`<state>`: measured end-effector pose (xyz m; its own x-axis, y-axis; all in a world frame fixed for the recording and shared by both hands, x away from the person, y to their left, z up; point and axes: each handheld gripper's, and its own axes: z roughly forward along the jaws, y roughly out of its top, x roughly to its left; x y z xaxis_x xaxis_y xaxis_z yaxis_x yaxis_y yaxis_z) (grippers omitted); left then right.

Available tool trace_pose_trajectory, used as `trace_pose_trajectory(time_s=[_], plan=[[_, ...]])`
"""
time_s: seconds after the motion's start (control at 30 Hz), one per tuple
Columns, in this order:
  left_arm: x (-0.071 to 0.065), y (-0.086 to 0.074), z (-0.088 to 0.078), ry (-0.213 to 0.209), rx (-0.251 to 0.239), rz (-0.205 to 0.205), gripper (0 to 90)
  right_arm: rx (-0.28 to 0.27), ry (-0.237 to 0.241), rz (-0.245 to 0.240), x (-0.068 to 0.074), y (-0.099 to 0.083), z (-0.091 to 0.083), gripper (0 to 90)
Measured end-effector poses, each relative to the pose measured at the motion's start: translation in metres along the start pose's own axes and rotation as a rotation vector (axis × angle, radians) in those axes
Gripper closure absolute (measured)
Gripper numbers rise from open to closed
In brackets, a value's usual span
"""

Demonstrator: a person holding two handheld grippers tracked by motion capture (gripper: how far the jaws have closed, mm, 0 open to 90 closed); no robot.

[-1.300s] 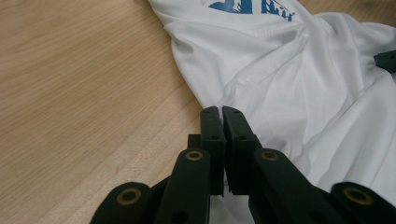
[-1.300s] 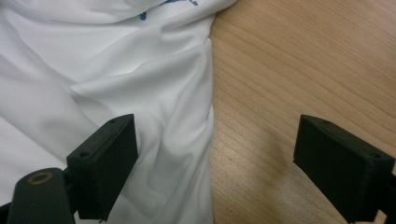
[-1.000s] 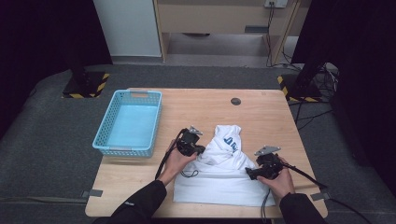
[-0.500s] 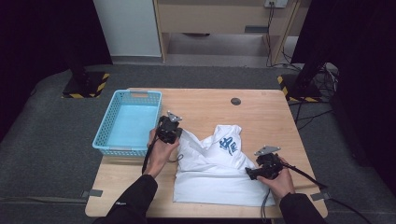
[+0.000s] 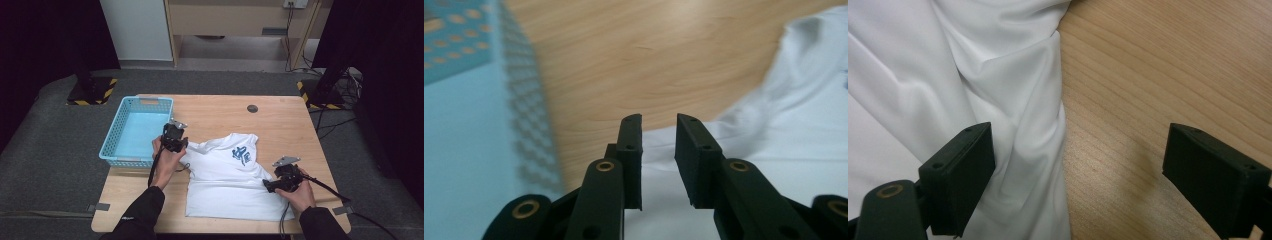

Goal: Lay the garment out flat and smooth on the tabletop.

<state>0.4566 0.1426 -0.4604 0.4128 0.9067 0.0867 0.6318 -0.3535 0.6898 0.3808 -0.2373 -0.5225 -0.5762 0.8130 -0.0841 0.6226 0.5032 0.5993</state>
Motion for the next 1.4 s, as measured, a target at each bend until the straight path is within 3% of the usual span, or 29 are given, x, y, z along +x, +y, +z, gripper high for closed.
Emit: trace_pose_trajectory(time_s=[0.03, 0.13, 0.23, 0.37, 0.47, 0.57, 0.73, 0.87, 0.9, 1.13, 1.2, 1.27, 1.37, 1.4], plan=[[-0.008, 0.0, 0.005, -0.057, 0.002, 0.046, 72.3, 0.0, 0.0, 0.0, 0.0, 0.0, 0.0, 13.3], [-0.022, -0.001, 0.016, -0.115, 0.022, 0.1, 70.3, 0.0, 0.0, 0.0, 0.0, 0.0, 0.0, 13.3], [-0.034, -0.005, 0.029, -0.109, 0.039, 0.148, 64.0, 0.001, 0.0, -0.001, 0.0, 0.0, 0.0, 13.3], [-0.039, -0.01, 0.041, -0.122, 0.031, 0.197, 55.2, 0.002, 0.001, -0.002, 0.0, 0.0, 0.0, 13.3], [-0.04, -0.011, 0.05, -0.121, 0.019, 0.182, 52.4, 0.002, 0.003, -0.001, 0.0, 0.0, 0.0, 13.3], [-0.038, -0.012, 0.06, -0.085, -0.011, 0.157, 52.4, 0.002, 0.002, 0.001, 0.0, 0.001, 0.0, 13.2], [-0.032, -0.01, 0.071, -0.076, -0.018, 0.085, 77.4, 0.003, -0.001, 0.005, 0.0, 0.001, 0.001, 13.0], [-0.029, -0.001, 0.078, -0.062, 0.019, 0.066, 85.4, 0.002, -0.001, 0.005, 0.0, 0.001, 0.001, 13.0], [-0.029, 0.0, 0.079, -0.053, 0.008, 0.067, 85.7, 0.002, -0.002, 0.004, 0.0, 0.001, 0.0, 13.0], [-0.025, 0.01, 0.094, -0.027, 0.011, 0.004, 84.5, 0.004, -0.005, 0.005, 0.0, 0.001, 0.001, 12.1], [-0.023, 0.012, 0.098, -0.019, 0.0, -0.002, 79.6, 0.003, -0.006, 0.004, 0.0, 0.001, 0.001, 11.8], [-0.021, 0.015, 0.099, -0.036, -0.011, -0.027, 72.4, 0.004, -0.009, 0.004, 0.0, 0.001, 0.001, 11.5], [-0.015, 0.021, 0.085, -0.114, -0.077, -0.107, 66.5, 0.005, -0.025, 0.009, 0.0, 0.0, 0.0, 11.4], [-0.014, 0.023, 0.077, -0.121, -0.095, -0.1, 65.4, -0.001, -0.029, 0.008, -0.001, 0.001, -0.001, 11.3]])
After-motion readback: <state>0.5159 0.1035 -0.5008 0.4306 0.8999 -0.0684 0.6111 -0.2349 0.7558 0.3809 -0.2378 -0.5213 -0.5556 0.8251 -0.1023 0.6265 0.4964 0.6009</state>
